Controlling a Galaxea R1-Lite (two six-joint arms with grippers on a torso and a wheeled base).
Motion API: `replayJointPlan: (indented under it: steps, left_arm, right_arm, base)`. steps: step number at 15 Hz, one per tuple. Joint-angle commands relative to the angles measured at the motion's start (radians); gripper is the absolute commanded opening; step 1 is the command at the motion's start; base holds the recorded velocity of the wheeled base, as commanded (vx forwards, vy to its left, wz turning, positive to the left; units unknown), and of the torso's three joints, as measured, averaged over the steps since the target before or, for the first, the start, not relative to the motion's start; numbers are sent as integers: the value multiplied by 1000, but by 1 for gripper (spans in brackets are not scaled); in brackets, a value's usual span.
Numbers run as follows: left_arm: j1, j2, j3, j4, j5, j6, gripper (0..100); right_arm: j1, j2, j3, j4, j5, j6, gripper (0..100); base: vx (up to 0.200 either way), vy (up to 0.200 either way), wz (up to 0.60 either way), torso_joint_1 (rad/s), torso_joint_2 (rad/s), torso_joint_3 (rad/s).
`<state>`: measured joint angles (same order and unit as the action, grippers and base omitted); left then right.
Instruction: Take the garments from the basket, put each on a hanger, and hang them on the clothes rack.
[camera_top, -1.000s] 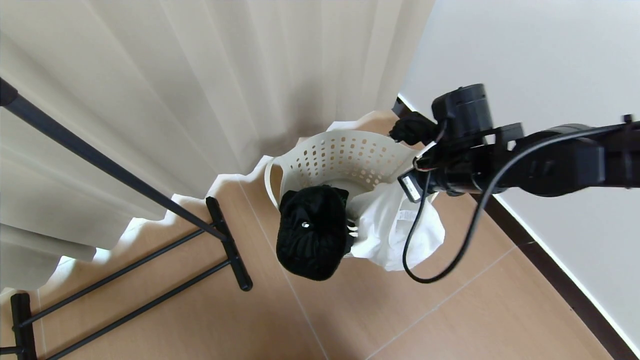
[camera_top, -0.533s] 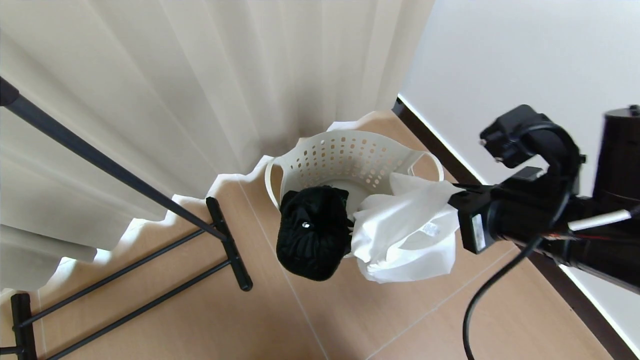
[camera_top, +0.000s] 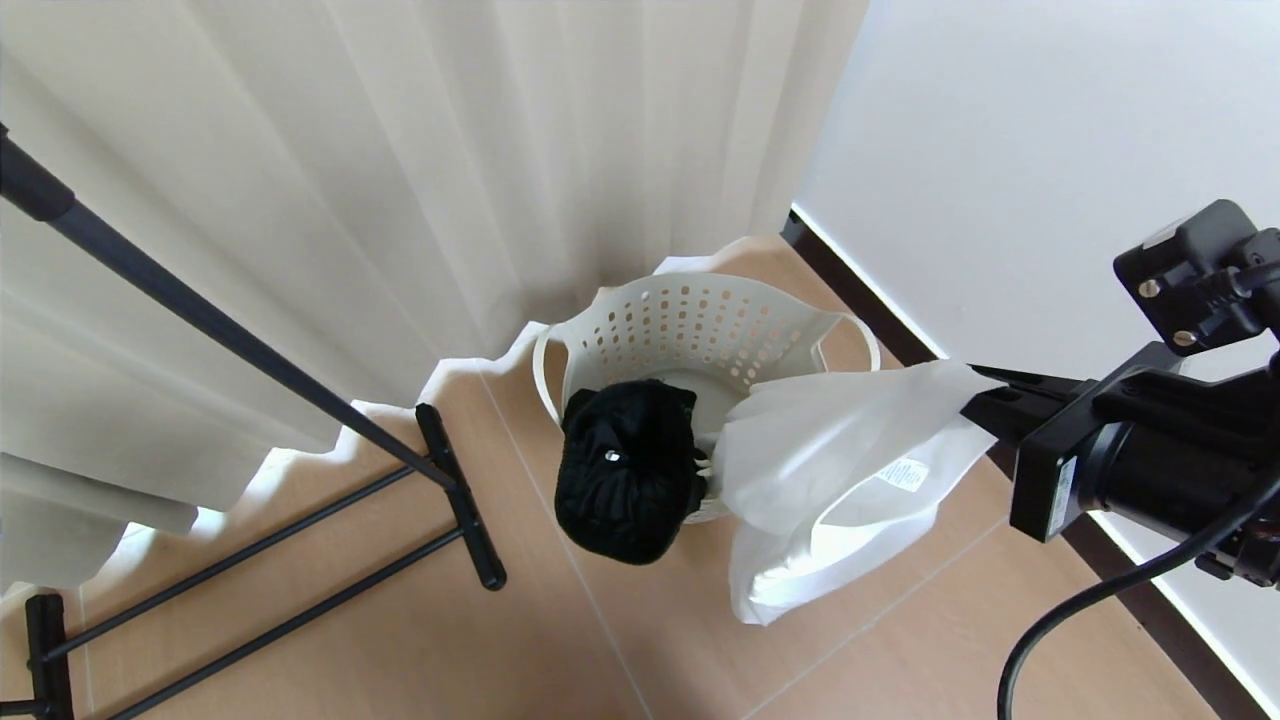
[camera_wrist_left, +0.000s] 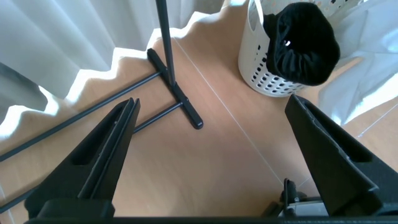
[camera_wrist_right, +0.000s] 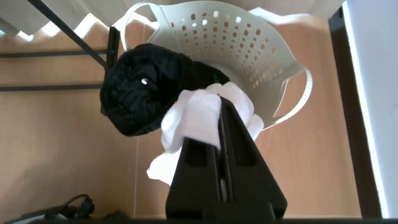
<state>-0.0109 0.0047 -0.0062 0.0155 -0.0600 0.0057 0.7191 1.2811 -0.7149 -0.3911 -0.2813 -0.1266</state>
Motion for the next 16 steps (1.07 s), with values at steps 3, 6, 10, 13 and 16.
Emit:
replayJointPlan:
  steps: [3,6,10,13,16]
  left_arm:
    - [0,1,0,-2,2,-1,100]
    - [0,1,0,-2,2,-1,100]
    - [0,0,0,-2,2,-3,100]
    - [0,0,0,-2,2,-1,100]
    - [0,0,0,-3,2,-3,100]
  right_arm:
    - [-27,9,0,-2,1,1,0]
    - [-29,9,5,-2,-3,1,0]
    - [-41,21,22,-2,4,1,0]
    - [-78,21,20,-2,7,-2,0]
    - [-84,21,20,-2,8,-4,0]
  base:
    - [0,0,0,2,2,191]
    - [0,0,0,1,2,201]
    - [0,0,0,0,5,202]
    - [0,0,0,2,2,203]
    - [0,0,0,40,-243,-2]
